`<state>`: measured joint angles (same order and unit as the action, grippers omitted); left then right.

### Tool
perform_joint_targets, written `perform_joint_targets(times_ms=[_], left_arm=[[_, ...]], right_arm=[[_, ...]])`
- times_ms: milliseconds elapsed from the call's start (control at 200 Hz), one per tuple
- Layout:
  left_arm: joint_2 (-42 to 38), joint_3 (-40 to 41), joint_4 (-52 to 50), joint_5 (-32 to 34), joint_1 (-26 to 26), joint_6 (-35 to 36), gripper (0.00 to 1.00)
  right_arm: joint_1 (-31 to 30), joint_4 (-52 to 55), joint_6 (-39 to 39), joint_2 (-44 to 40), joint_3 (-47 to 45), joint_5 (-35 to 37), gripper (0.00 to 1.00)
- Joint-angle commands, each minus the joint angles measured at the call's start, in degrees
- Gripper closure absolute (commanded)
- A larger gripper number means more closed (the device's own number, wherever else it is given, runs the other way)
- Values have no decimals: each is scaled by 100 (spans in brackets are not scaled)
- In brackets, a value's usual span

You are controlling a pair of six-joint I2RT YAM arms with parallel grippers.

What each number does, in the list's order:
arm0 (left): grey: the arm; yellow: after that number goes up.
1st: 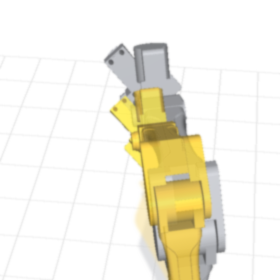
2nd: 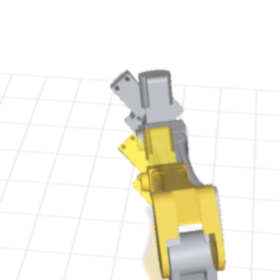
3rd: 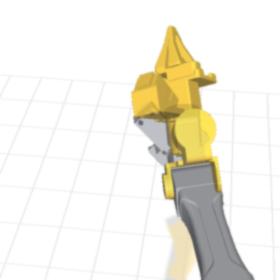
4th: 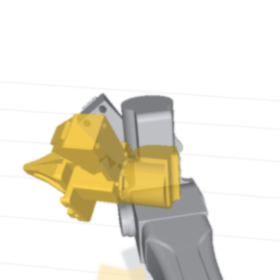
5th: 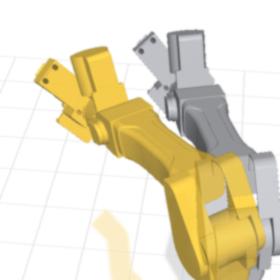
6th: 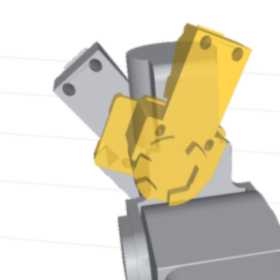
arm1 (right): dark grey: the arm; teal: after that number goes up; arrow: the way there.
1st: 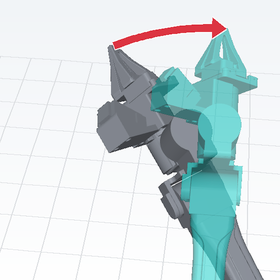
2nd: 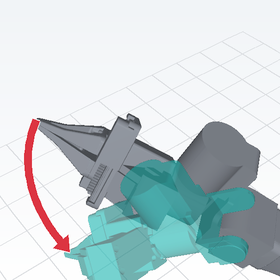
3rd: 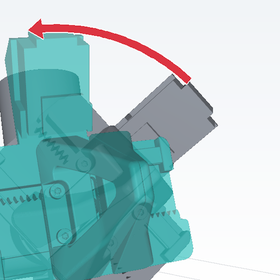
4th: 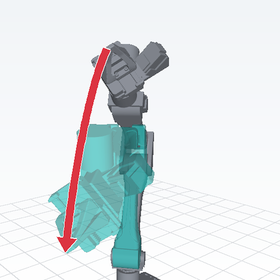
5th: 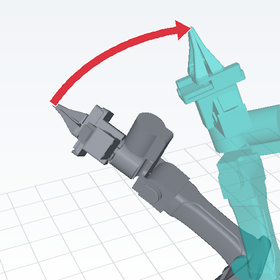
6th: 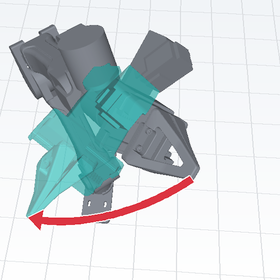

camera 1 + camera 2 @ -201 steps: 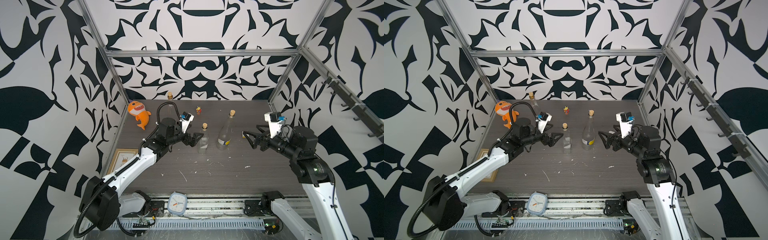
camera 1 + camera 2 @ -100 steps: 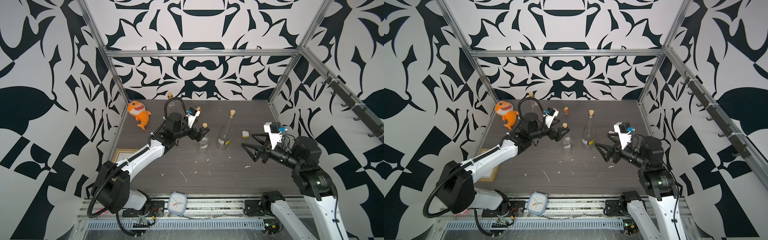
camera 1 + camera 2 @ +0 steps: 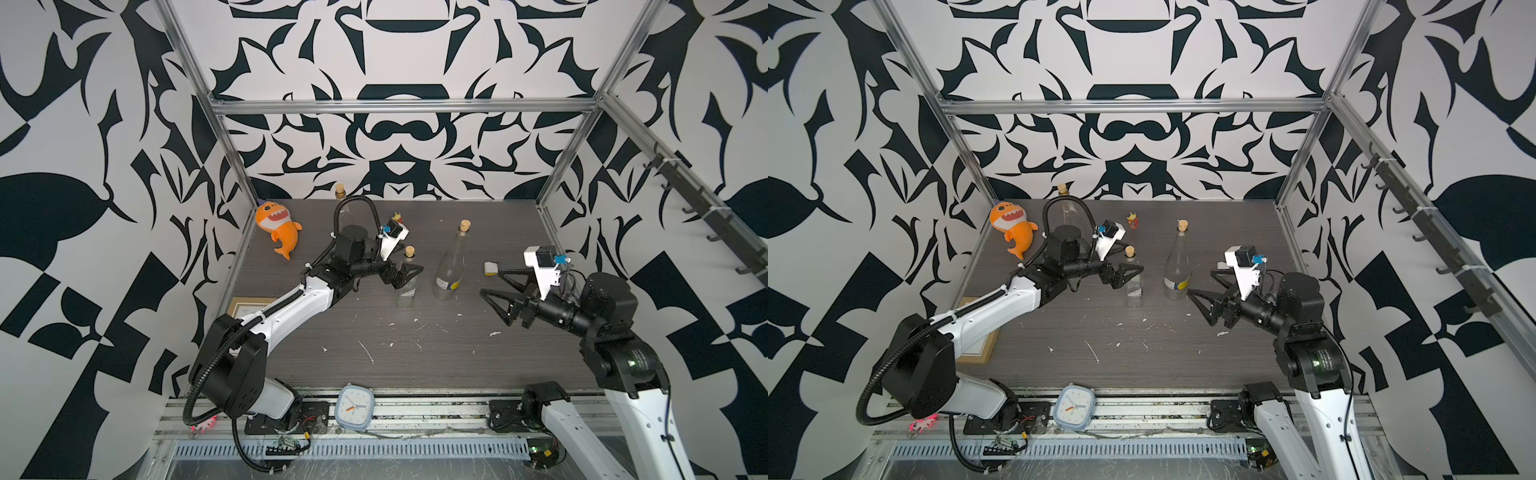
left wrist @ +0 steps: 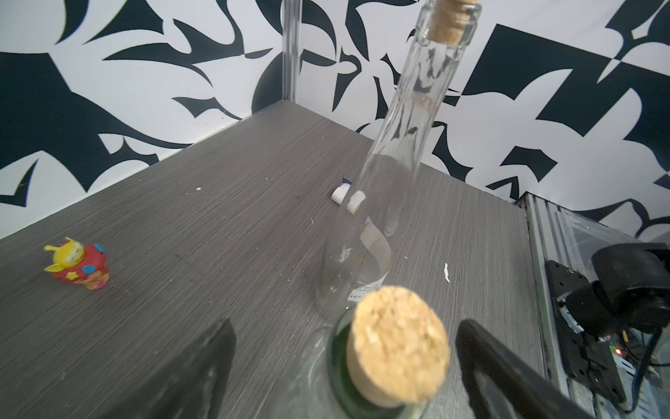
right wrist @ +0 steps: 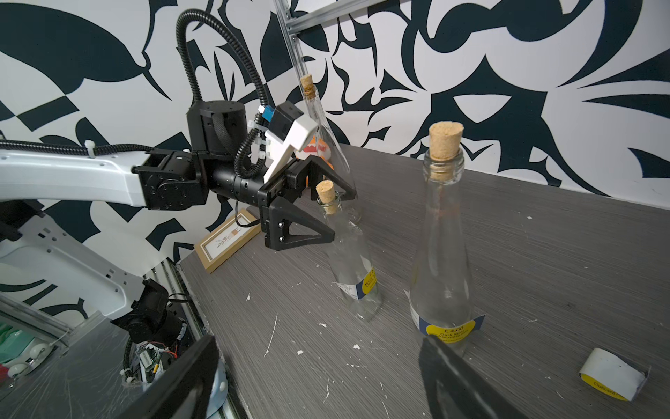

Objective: Remove the label from the bottle
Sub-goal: Pick up the bottle from the center of the board.

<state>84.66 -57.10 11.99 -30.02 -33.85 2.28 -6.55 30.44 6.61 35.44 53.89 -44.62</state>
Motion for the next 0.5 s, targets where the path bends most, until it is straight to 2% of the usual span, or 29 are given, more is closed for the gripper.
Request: perform_joint_targets(times_ms=[0,255,355,495], left_arm=[[152,-95,282,-327,0,186,1],[490,-219,761,-650,131,163,1],[545,-345,499,-865,136,341,1],[367,9,611,-955,290,511,1]], right_arm=[[-69,-363,90,15,-76,-221,11],[-148,-420,123,5,-141,-219,11],[-163,-418,130,6,-157,-199,11],[-191,-416,109,16,-193,-239,11]])
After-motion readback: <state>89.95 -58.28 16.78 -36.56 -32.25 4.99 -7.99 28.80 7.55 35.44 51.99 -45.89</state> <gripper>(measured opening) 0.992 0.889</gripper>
